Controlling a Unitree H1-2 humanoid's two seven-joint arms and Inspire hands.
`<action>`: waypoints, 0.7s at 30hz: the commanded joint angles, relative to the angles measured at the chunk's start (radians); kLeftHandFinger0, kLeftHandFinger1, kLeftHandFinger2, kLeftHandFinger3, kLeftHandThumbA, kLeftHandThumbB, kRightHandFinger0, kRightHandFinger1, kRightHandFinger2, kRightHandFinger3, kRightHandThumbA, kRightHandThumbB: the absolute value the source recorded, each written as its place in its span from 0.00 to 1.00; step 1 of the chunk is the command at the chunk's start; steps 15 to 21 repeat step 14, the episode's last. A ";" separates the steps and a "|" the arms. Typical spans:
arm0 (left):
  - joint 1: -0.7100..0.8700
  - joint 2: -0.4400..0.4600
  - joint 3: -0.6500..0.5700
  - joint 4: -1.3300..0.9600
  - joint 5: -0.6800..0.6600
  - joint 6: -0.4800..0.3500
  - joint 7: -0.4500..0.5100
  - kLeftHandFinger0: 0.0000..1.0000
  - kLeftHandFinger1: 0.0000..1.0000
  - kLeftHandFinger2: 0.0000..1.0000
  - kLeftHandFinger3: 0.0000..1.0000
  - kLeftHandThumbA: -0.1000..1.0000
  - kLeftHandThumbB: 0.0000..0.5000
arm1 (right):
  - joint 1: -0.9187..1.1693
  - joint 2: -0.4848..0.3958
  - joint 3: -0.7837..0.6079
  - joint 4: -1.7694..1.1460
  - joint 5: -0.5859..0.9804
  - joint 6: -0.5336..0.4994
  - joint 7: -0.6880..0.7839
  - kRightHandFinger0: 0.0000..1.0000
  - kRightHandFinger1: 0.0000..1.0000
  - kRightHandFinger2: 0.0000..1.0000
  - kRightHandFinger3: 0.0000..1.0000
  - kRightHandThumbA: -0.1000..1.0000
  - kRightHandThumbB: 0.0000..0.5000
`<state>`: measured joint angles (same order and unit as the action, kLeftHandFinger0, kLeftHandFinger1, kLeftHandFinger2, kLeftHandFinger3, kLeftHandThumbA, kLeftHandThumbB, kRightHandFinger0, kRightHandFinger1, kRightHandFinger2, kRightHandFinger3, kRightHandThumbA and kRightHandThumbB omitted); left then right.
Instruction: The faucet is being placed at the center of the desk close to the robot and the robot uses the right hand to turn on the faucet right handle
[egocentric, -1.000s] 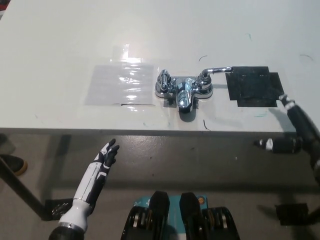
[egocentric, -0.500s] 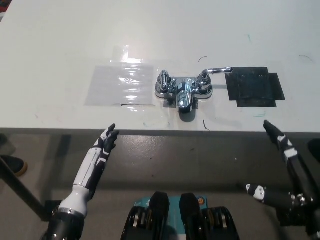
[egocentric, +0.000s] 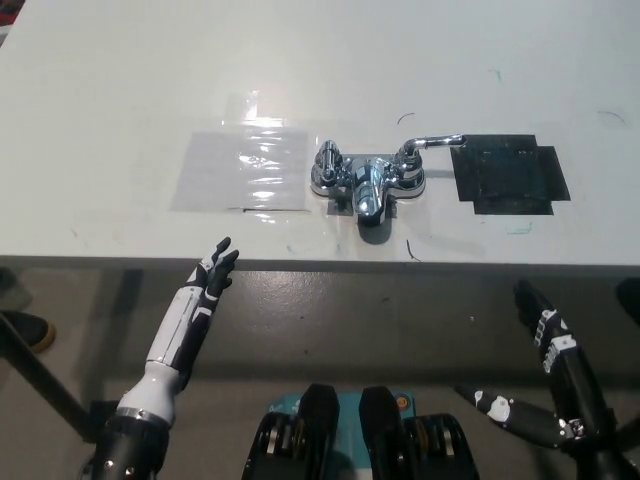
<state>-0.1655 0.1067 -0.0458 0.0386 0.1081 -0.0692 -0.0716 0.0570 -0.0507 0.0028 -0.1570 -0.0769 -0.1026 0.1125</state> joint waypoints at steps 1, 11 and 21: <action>-0.012 0.010 0.016 -0.052 -0.026 -0.035 0.000 1.00 1.00 1.00 1.00 1.00 0.84 | -0.021 0.013 -0.032 0.064 0.060 -0.207 -0.041 1.00 1.00 1.00 1.00 0.98 0.20; 0.033 0.005 0.016 -0.056 -0.036 -0.042 0.002 1.00 1.00 1.00 1.00 1.00 0.81 | -0.016 0.011 -0.026 0.099 0.025 -0.233 -0.050 1.00 1.00 1.00 1.00 1.00 0.30; 0.040 0.003 0.015 -0.055 -0.037 -0.045 0.003 1.00 1.00 1.00 1.00 1.00 0.80 | -0.012 0.007 -0.026 0.100 0.033 -0.233 -0.046 1.00 1.00 1.00 1.00 1.00 0.28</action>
